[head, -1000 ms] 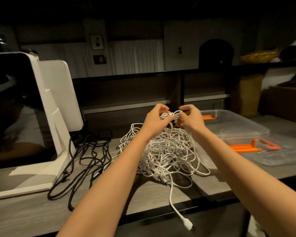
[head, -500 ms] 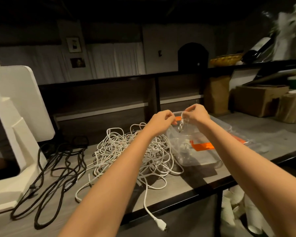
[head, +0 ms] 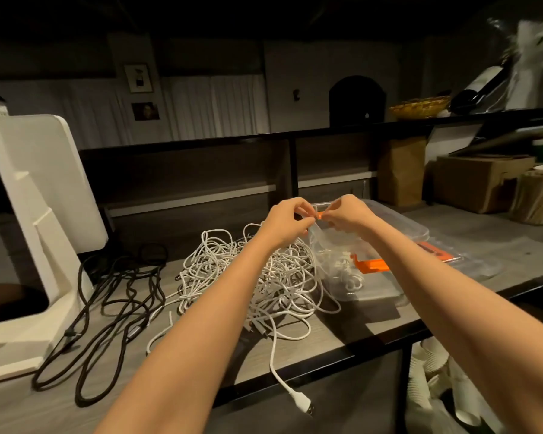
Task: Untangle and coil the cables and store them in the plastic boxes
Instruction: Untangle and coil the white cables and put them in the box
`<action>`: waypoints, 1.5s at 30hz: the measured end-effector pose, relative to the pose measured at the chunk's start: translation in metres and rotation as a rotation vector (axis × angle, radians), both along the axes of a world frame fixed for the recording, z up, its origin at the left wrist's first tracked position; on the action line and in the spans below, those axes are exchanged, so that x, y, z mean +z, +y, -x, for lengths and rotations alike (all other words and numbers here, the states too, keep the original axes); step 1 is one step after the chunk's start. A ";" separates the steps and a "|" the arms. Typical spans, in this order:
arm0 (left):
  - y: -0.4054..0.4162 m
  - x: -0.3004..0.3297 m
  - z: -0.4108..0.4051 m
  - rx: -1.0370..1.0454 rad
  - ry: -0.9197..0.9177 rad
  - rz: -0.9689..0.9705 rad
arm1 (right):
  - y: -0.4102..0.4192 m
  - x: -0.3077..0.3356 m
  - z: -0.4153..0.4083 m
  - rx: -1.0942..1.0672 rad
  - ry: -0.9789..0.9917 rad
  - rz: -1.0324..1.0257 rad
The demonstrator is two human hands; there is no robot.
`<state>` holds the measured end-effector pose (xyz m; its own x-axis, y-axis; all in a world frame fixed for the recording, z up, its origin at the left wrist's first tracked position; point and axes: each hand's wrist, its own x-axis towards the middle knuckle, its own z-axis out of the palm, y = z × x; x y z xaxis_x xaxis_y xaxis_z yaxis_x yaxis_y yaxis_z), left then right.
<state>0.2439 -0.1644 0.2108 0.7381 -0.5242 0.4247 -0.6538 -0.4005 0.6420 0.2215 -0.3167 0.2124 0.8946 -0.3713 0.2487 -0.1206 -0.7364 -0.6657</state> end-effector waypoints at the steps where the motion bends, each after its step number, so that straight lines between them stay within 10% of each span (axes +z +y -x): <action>1: 0.005 0.003 0.001 0.030 0.009 0.012 | 0.004 0.002 0.001 0.005 -0.049 -0.011; 6: 0.034 0.015 0.004 0.099 0.042 0.002 | 0.033 0.013 0.006 0.130 -0.234 -0.074; 27: 0.104 -0.035 -0.017 0.210 0.359 -0.141 | 0.104 -0.026 -0.024 0.562 0.310 0.223; 45: 0.134 -0.091 -0.065 0.420 0.198 0.205 | 0.116 -0.087 -0.072 0.461 -0.047 0.282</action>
<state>0.3088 -0.0308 0.1197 0.9441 -0.0849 0.3186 -0.3212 -0.4552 0.8304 0.2935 -0.2003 0.1255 0.9343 0.1444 0.3260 0.2829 -0.8568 -0.4311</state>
